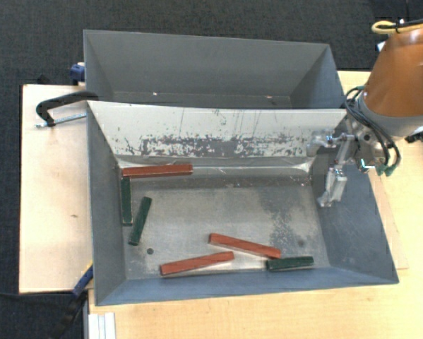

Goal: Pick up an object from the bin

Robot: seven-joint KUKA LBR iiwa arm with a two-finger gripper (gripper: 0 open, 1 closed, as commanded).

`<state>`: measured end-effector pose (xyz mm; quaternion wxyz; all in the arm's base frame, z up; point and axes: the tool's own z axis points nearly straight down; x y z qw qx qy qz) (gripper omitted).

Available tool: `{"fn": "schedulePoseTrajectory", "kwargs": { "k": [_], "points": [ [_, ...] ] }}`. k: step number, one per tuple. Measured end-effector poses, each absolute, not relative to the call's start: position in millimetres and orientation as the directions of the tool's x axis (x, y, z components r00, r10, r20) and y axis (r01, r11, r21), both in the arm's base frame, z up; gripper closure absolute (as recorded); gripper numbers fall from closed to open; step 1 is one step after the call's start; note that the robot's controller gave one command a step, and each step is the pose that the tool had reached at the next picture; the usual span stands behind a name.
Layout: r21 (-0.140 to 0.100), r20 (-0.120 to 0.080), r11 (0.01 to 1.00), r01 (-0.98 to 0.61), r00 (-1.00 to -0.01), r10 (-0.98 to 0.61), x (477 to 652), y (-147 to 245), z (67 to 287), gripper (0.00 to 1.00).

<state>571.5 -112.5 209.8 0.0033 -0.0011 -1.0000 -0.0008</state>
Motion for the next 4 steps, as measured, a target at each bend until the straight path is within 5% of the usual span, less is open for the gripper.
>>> {"fn": "schedulePoseTrajectory", "kwargs": {
  "k": [1, 2, 3, 4],
  "points": [
    [0.0, -0.002, 1.0, 0.0, -1.0, 0.0, 573.2, -112, 215, 0.0],
    [-0.002, -0.008, 0.999, -0.04, -0.999, -0.04, 574.4, -66, 172, 0.0],
    [0.003, -0.005, 1.0, -0.017, -1.0, -0.017, 559.9, -59, 104, 0.0],
    [0.0, 0.004, 1.0, -0.006, -1.0, -0.006, 555.0, -36, 82, 0.0]
  ]
}}
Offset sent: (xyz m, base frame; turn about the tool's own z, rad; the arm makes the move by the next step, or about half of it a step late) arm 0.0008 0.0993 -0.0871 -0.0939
